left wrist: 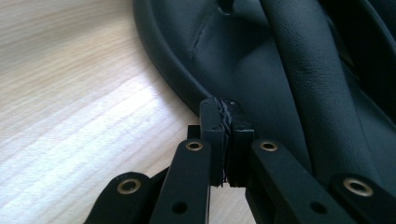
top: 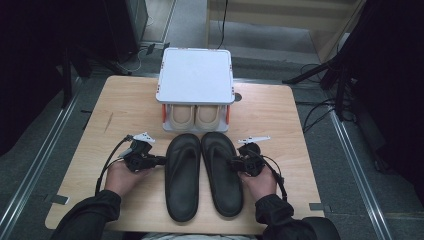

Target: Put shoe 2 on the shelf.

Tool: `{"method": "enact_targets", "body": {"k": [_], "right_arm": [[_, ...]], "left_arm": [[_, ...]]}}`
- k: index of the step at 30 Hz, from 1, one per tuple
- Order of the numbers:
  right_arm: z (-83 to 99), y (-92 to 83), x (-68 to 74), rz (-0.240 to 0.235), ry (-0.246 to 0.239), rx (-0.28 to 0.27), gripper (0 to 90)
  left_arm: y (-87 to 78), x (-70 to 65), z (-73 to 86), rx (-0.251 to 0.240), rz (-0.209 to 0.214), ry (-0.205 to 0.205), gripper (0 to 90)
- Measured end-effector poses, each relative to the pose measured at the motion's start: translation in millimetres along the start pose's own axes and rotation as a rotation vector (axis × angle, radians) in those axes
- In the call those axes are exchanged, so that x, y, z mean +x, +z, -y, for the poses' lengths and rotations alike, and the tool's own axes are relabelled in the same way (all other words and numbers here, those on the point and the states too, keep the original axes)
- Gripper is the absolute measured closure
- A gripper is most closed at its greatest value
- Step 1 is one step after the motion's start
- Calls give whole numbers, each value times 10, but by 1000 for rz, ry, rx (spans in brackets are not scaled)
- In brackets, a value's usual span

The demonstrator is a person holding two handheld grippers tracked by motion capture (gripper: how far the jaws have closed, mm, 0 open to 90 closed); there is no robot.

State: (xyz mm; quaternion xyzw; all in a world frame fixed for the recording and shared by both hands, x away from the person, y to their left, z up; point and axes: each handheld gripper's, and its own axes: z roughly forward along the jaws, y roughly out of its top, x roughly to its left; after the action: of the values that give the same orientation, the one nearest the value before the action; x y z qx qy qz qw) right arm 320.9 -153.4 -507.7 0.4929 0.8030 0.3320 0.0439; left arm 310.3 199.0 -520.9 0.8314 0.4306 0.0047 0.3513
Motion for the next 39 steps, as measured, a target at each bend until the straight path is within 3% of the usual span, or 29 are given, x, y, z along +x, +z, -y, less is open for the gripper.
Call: {"method": "enact_targets", "body": {"k": [9,20,26,33,39], "right_arm": [[20,8,21,-6,1,-6,723],[29,15,30,-4,-6,-18,713],[22,-1,51,13,-32,-35,655],[-18,-154,54,-17,-29,-110,585],[-14,-307,168,-49,-54,-155,586]], "left_arm": [[22,-86,21,22,42,3,889],[25,-109,29,23,50,-2,887],[1,-67,27,14,43,-13,820],[-93,-38,-6,-26,60,-25,769],[-195,-46,-33,-69,71,-27,645]]}}
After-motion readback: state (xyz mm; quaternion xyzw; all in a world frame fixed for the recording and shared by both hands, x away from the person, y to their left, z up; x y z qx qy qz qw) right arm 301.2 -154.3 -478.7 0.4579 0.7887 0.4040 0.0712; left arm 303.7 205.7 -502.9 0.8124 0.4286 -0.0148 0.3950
